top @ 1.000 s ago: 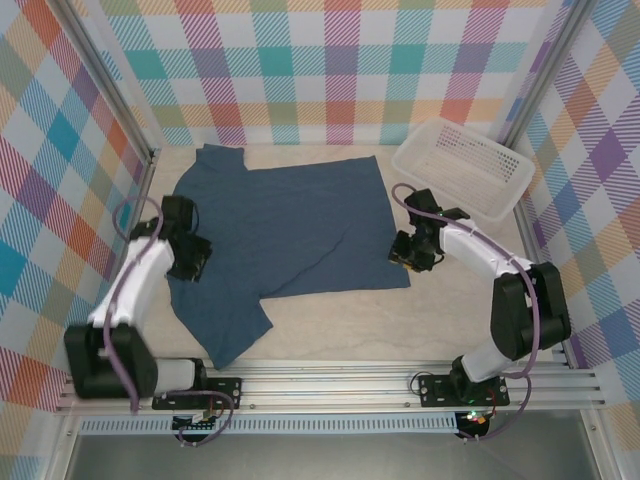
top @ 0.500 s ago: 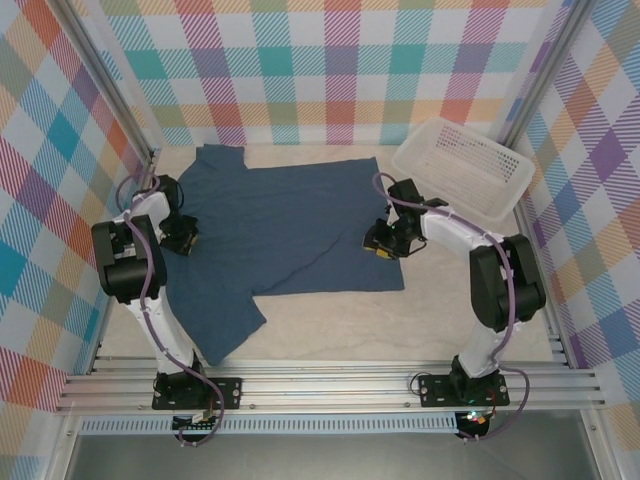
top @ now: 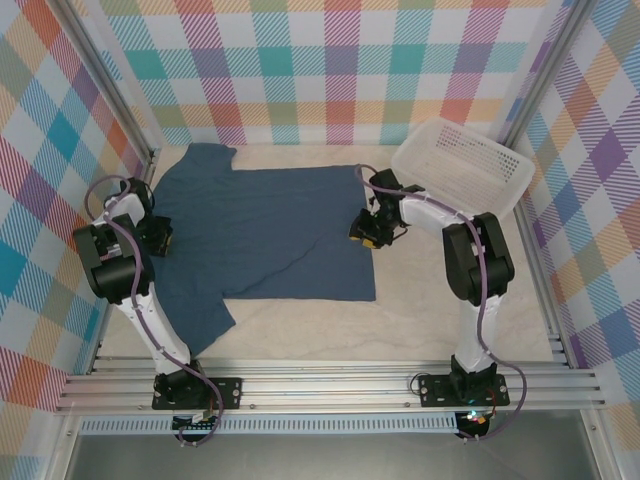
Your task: Fold and stack the t-shirts
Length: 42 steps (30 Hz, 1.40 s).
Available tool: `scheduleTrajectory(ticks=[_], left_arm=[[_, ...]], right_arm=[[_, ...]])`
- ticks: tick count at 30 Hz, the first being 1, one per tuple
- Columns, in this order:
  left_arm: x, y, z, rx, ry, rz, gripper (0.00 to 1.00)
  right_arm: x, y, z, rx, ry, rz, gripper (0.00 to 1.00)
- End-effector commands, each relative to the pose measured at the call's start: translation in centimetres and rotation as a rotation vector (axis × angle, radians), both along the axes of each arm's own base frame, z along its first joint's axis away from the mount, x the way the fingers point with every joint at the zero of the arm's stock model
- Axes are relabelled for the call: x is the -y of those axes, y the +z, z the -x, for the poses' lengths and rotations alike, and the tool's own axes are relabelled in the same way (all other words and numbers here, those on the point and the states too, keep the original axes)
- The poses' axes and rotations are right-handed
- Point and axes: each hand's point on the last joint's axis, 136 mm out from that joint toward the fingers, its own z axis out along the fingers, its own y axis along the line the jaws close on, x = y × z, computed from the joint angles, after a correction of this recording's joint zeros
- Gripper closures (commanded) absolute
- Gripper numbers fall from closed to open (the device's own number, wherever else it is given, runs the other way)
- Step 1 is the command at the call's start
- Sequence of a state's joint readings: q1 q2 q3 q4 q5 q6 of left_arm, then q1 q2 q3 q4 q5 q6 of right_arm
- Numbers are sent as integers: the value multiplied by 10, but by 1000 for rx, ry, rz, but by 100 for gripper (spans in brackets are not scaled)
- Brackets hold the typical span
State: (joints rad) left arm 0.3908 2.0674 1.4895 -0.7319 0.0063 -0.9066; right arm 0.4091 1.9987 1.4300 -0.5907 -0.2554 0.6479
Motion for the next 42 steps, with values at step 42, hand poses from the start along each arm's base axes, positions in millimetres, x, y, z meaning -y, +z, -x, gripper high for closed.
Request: scheduleTrajectory(ticks=[42], left_arm=[[217, -2, 8, 12, -471, 138, 57]], right_arm=[[91, -45, -27, -117, -65, 140, 65]])
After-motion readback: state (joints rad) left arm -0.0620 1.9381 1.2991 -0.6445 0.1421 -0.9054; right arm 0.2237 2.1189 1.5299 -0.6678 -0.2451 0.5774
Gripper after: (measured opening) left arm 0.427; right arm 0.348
